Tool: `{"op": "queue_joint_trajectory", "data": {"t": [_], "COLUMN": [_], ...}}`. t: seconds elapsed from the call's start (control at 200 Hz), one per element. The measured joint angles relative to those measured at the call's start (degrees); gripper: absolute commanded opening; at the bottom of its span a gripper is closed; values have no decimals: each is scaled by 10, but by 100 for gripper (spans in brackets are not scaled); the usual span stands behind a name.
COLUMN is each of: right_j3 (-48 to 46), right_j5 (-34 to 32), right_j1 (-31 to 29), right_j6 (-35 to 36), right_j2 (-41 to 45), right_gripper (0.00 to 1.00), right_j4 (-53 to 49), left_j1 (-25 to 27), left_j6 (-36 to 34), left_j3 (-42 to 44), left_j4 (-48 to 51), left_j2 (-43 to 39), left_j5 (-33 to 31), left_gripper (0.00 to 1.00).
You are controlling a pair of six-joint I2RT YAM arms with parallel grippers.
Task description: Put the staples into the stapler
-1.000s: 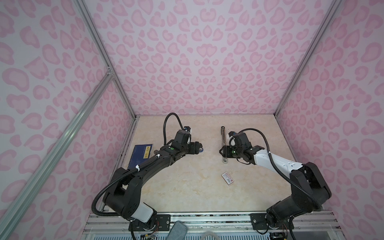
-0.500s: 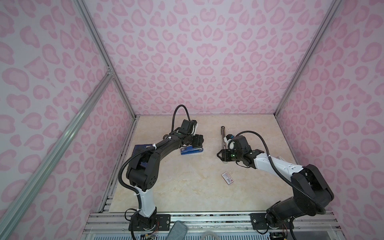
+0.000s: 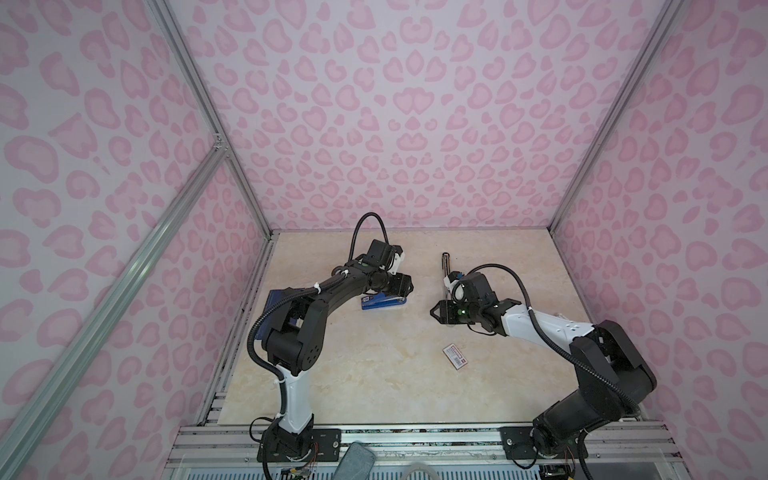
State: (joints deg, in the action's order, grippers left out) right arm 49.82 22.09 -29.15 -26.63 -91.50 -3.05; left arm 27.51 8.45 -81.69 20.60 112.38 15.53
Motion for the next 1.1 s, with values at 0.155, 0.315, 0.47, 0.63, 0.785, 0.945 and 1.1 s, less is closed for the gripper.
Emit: {"op": "queue_joint_trajectory", "data": {"t": [0.155,0.315,0.47,0.63,0.785,0.945,1.1], "right_j3": [0,0,0,3,8,13,26], "right_j5": [3,5,5,5,5,5,5], "right_j1": [-3,-6,-7,-8,-8,-8,-8], "right_j6": [-4,-7,-8,-8,-8,-8,-12], "right_j2": [-9,-14,-17,-21,-21,-23,-42], "right_gripper": [55,54,54,53,53,52,51], "right_j4": [3,4,4,4,3,2,3], "left_j1": [5,6,6,6,7,9,18], "left_j6": [-48,-115,-188,-234,-250,-254,-256], "left_j3": [-1,-7,-19,-46,-57,-59,-59], "left_j4": [23,39,56,73,84,94,95], "left_j2": [-1,-3,-5,9,37,47,48], "left_j5": [-37,-65,-79,-74,-64,-59,-54], "left_gripper": [79,78,75,74,64,47,34]}}
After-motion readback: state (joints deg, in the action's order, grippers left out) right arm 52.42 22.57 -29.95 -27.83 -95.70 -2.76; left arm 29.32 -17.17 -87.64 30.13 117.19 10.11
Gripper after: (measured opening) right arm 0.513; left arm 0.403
